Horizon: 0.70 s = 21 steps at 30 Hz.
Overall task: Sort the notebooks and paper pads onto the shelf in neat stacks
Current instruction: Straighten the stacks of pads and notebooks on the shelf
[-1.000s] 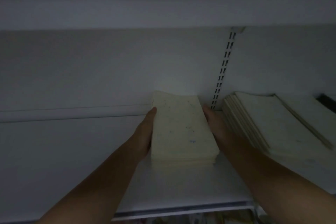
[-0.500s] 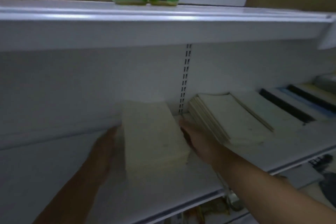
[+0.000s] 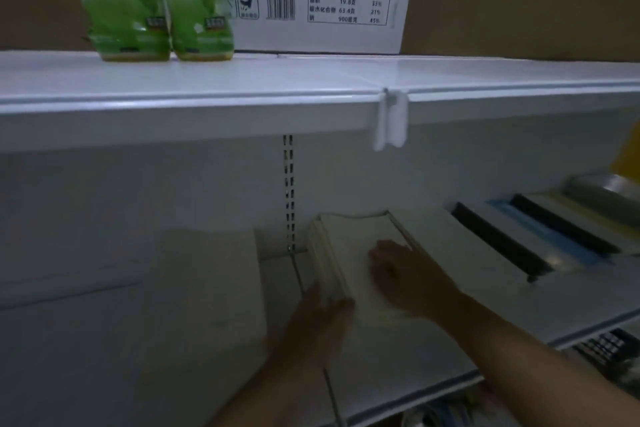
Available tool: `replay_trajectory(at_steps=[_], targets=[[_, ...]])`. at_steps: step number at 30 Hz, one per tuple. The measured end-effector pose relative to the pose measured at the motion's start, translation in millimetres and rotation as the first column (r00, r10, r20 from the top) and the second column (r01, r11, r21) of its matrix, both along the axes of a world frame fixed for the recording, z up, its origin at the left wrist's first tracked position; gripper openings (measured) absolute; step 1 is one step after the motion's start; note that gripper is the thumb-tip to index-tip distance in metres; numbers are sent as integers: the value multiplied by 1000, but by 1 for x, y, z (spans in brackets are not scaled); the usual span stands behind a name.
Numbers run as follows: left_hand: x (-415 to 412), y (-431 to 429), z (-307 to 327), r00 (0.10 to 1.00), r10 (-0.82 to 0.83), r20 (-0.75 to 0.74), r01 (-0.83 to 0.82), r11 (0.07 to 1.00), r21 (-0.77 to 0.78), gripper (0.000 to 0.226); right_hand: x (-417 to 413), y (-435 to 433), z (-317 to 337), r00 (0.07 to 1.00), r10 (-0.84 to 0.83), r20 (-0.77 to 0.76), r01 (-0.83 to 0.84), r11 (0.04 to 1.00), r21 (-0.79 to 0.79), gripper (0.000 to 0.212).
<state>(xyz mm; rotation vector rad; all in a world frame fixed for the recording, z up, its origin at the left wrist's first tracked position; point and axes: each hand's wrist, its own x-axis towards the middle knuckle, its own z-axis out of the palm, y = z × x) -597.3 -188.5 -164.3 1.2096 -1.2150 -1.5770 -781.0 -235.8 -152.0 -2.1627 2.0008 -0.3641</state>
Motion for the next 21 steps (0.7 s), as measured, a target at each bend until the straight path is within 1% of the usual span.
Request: replay_trajectory(at_steps=[1, 2, 3, 4, 5, 6, 7, 8, 10, 11, 12, 13, 15, 17, 18, 19, 20, 21], targets=[[-10, -7, 0, 999, 32, -5, -31, 998, 59, 39, -1, 0, -5, 999, 38, -7, -38, 998, -45, 47], [-19, -12, 3, 998, 66, -5, -65, 992, 104, 25, -3, -2, -9, 997, 80, -10, -80, 994, -74, 48], [-26, -20, 1, 991, 127, 31, -130, 982, 138, 23, -1, 0, -9, 995, 95, -9, -95, 991, -96, 53], [-32, -27, 1, 985, 169, 23, -170, 975, 143, 36, -1, -1, -12, 993, 110, 39, -104, 986, -132, 61], [-36, -32, 2, 979, 200, 28, -202, 968, 151, 55, -1, -2, -14, 992, 114, 59, -103, 980, -169, 68], [-38, -34, 6, 976, 216, 39, -219, 958, 186, 65, -2, -4, -19, 991, 122, 49, -110, 973, -205, 67], [-40, -36, 9, 971, 239, 20, -237, 943, 233, 65, -2, -5, -21, 992, 118, 50, -106, 977, -184, 60], [-40, -38, 13, 968, 251, -11, -237, 929, 283, 56, -1, -5, -22, 991, 126, 46, -116, 979, -166, 52], [-37, -44, 21, 965, 258, -50, -227, 913, 338, 26, -1, -6, -24, 990, 142, 1, -140, 974, -177, 48], [-35, -47, 23, 964, 263, -42, -234, 912, 338, 20, -1, -7, -29, 988, 156, 8, -152, 971, -185, 49], [-34, -49, 26, 965, 261, -18, -239, 910, 340, 18, -2, -7, -30, 984, 178, 18, -172, 969, -176, 49], [-32, -49, 29, 970, 244, -14, -224, 910, 350, 20, -1, -6, -28, 980, 195, 33, -187, 970, -154, 49], [-33, -50, 31, 978, 209, -7, -193, 914, 356, 27, -2, -4, -27, 980, 194, 53, -181, 965, -191, 46], [-36, -53, 31, 981, 194, 3, -182, 914, 363, 17, -1, -4, -25, 978, 192, 77, -177, 969, -170, 50], [-38, -53, 33, 982, 189, 15, -182, 918, 353, 21, -2, -6, -27, 978, 192, 78, -174, 965, -197, 54], [-39, -53, 31, 983, 183, 21, -180, 922, 343, 31, -4, -6, -28, 977, 193, 88, -170, 960, -222, 55], [-41, -52, 30, 984, 177, 23, -174, 926, 334, 37, -5, -5, -27, 971, 206, 119, -179, 963, -201, 54], [-41, -50, 26, 982, 189, 22, -186, 929, 318, 38, -5, -3, -20, 961, 216, 171, -188, 968, -168, 61]])
